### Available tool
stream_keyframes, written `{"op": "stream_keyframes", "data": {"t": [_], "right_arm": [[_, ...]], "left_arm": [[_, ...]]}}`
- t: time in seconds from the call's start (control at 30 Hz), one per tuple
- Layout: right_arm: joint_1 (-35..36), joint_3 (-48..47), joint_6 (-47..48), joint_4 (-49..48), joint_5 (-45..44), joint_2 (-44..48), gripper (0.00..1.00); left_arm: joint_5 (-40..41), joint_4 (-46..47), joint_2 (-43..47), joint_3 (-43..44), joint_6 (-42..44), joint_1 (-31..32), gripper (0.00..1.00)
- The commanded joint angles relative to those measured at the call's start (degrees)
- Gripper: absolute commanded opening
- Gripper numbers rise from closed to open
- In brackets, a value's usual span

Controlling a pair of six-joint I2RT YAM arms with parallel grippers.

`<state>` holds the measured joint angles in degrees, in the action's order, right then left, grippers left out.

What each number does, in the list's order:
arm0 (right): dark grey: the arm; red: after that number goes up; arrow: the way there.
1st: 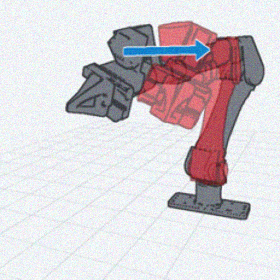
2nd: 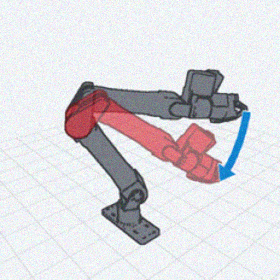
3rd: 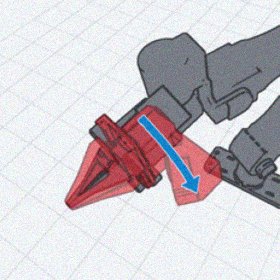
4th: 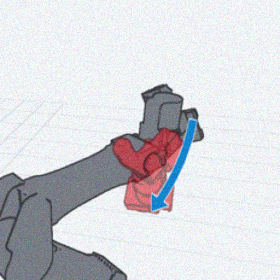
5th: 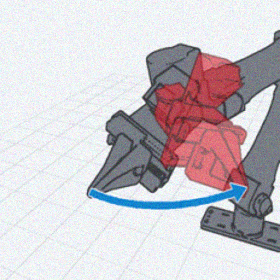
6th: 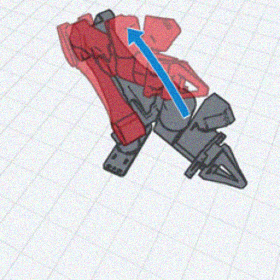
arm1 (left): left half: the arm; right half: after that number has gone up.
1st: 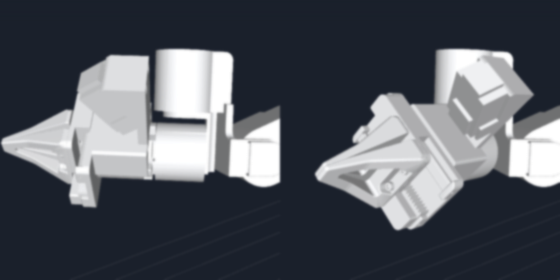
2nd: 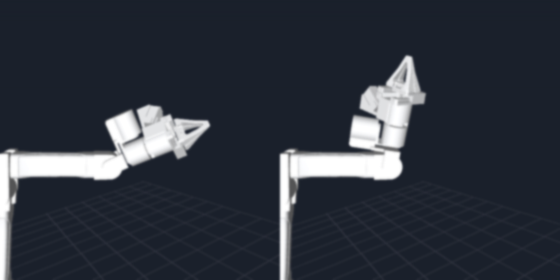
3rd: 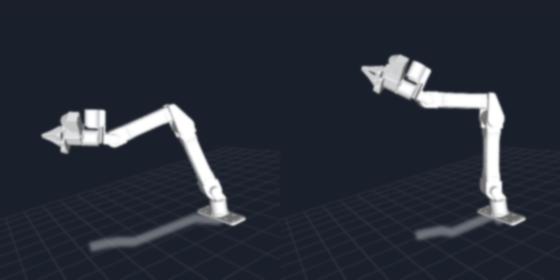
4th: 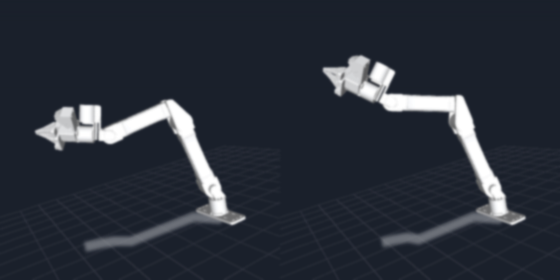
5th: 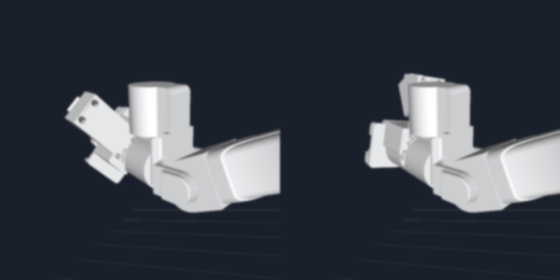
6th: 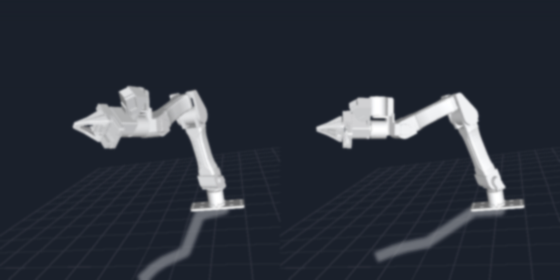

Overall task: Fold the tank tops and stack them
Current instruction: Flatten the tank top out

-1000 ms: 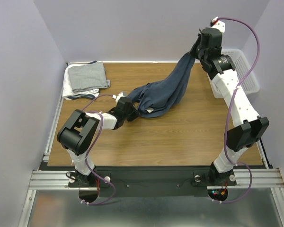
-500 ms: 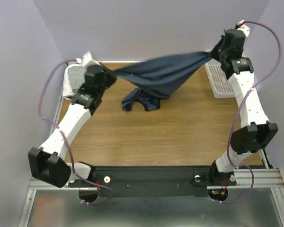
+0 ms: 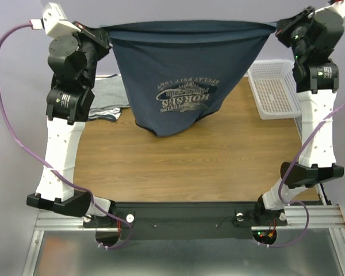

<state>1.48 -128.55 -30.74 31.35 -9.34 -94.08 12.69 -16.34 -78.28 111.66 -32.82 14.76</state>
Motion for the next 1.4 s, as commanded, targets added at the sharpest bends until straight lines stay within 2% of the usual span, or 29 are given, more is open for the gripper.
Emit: {"op": "stream_keyframes", "data": {"t": [0.0,0.13,0.27,0.43,0.6,0.77,0.9,1.07,1.13,1.23,1.33,1.37], "right_arm": [[-1.3,-7.05,-1.51,-3.23,-0.15,1.88,0.0],[-1.21,-8.47,-1.95,-4.19,0.03,4.51,0.0],[-1.21,-4.61,-1.16,-5.77,-1.2,10.48,0.0],[-1.21,1.37,-0.46,-14.56,-3.13,21.56,0.01],[-1.3,-2.23,0.24,-14.92,-1.82,21.75,0.0],[-1.21,2.86,-0.28,-15.27,-1.03,22.01,0.0],[-1.21,6.03,-0.72,-15.09,-0.24,17.99,0.01],[-1.21,4.9,-2.13,-15.18,2.31,9.29,0.0],[-1.21,0.0,-2.48,-15.27,4.58,2.11,0.0],[-1.21,-8.89,-3.44,-16.06,8.54,-5.29,0.0],[-1.21,-16.53,-4.41,-17.02,9.08,-14.09,0.0],[-1.21,-21.34,-4.68,-17.38,9.08,-17.5,0.0]], "left_arm": [[1.55,1.31,-1.6,8.13,2.5,-1.32,0.0],[1.29,1.83,-1.7,11.65,2.58,-1.93,0.0],[-0.9,2.71,1.54,10.52,1.79,-1.93,0.0],[-0.22,9.04,9.72,7.35,1.53,-2.02,0.0],[0.58,9.48,9.99,11.12,2.76,-2.02,0.0],[-0.56,9.31,7.97,11.13,2.67,-2.02,0.0],[-1.26,9.04,3.77,9.81,2.94,-2.19,0.0],[-10.56,8.51,-5.2,12.87,2.76,-5.69,0.0],[-13.99,8.95,-11.24,15.68,2.5,-7.11,0.0],[-20.23,15.18,-18.47,18.59,1.01,-9.48,0.0],[-27.26,18.79,-27.95,28.23,-1.97,-11.68,0.0],[-29.45,19.93,-30.24,34.62,-2.77,-12.12,0.0]]}}
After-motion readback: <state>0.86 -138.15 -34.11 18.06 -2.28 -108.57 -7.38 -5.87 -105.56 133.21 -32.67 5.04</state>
